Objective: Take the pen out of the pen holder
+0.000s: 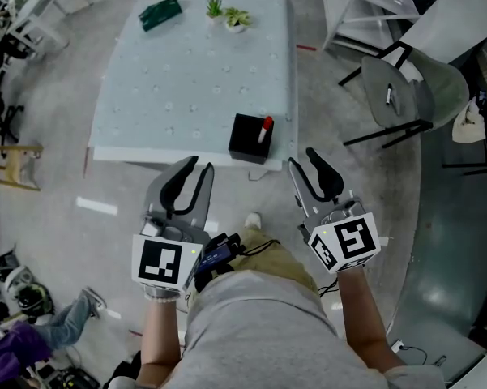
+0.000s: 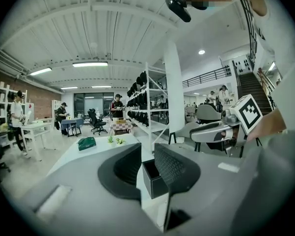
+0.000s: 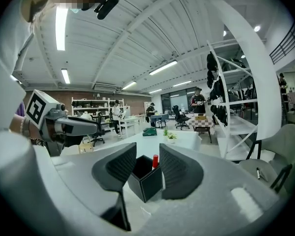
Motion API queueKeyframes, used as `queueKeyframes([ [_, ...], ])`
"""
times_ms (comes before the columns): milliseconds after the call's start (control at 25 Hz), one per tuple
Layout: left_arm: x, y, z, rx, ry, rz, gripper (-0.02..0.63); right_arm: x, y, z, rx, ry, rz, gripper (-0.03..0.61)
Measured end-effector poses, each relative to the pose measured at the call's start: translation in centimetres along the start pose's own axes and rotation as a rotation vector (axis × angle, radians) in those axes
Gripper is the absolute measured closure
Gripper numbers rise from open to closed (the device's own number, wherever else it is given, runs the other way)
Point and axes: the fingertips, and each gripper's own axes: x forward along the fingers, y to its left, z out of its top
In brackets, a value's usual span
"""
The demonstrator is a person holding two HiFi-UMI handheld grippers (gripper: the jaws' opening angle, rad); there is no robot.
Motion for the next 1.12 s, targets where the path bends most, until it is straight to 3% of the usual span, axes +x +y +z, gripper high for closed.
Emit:
queueKeyframes([
  [1120, 2.6, 2.3, 1.2, -0.004, -0.016, -0.040, 0.526, 2.8, -1.1, 1.3, -0.009, 0.009, -0.030, 0.439],
])
